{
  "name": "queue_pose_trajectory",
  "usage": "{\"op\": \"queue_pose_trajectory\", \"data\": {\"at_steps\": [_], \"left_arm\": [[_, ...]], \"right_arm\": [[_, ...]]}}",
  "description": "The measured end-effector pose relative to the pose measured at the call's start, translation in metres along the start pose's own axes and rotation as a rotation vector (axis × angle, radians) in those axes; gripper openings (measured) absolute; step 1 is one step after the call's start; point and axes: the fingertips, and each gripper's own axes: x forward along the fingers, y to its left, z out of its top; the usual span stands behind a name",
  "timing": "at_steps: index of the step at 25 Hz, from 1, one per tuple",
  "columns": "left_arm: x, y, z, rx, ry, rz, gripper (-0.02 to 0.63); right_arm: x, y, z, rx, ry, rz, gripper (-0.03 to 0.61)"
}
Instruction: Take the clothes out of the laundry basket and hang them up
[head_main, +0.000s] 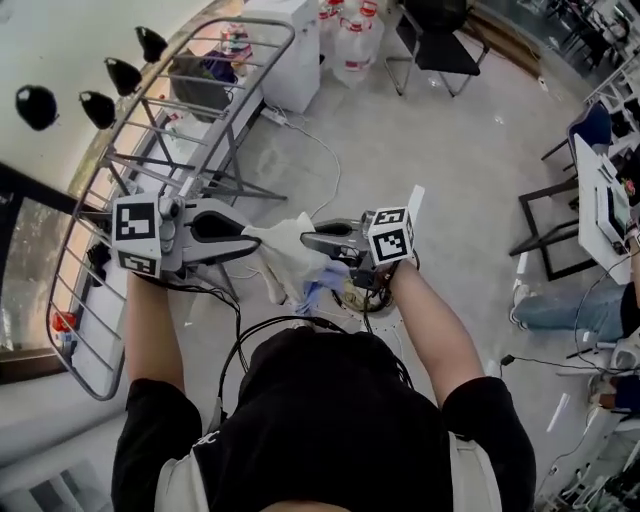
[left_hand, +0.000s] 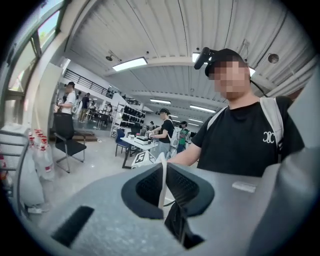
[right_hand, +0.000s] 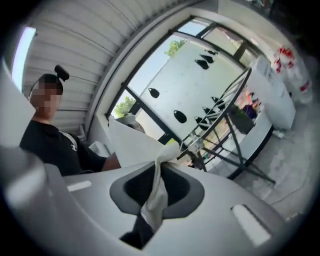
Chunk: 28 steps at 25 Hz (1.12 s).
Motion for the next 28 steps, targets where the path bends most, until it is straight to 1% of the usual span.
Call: {"op": "queue_pose_trajectory", "data": {"at_steps": [3,6,9,12,15,17,19,21,22,23,24,26,28], "left_arm": [[-0.032,0.001,-0.015,-0.022,-0.009,0.095,0.017],[-0.049,0.004,-0.023,-0.032,-0.023,0.173,0.017],[-0.062,0.011,-0.021,-0.031,-0.080,0.256,0.017],[-0.080,0.025,-0.020,-0.038,-0.152,0.358,0.017],[-0.094,0.047,-0.023,-0.044,-0.185,0.490,0.018],[-0.105,0.061,-0.023,-0.031,-0.197,0.586,0.018],[-0.117,0.069,-0.019,-0.006,-0.222,0.656,0.018],[-0.127,0.069,-0.009,0.025,-0.266,0.694,0.018],[-0.133,0.067,-0.002,0.041,-0.293,0.710,0.018],[-0.137,0.065,0.005,0.054,-0.322,0.720,0.017],[-0.141,0.061,0.012,0.064,-0.354,0.720,0.017],[-0.143,0.051,0.027,0.083,-0.409,0.695,0.017],[-0.146,0.046,0.040,0.111,-0.427,0.697,0.017]], "right_arm": [[-0.008,-0.004,0.021,-0.127,-0.082,-0.147,0.034],[-0.022,0.005,0.049,-0.281,-0.126,-0.246,0.032],[-0.032,0.025,0.082,-0.409,-0.145,-0.281,0.031],[-0.031,0.044,0.107,-0.511,-0.129,-0.306,0.031],[-0.029,0.053,0.125,-0.635,-0.082,-0.380,0.031],[-0.024,0.058,0.136,-0.698,-0.065,-0.414,0.031],[-0.018,0.060,0.149,-0.741,-0.062,-0.449,0.031],[-0.017,0.056,0.165,-0.791,-0.049,-0.539,0.032],[-0.018,0.052,0.172,-0.802,-0.045,-0.586,0.028],[-0.019,0.048,0.177,-0.796,-0.043,-0.613,0.028],[-0.017,0.047,0.179,-0.775,-0.042,-0.608,0.026],[-0.008,0.049,0.173,-0.732,-0.048,-0.551,0.021],[0.001,0.047,0.171,-0.715,-0.070,-0.531,0.021]]}}
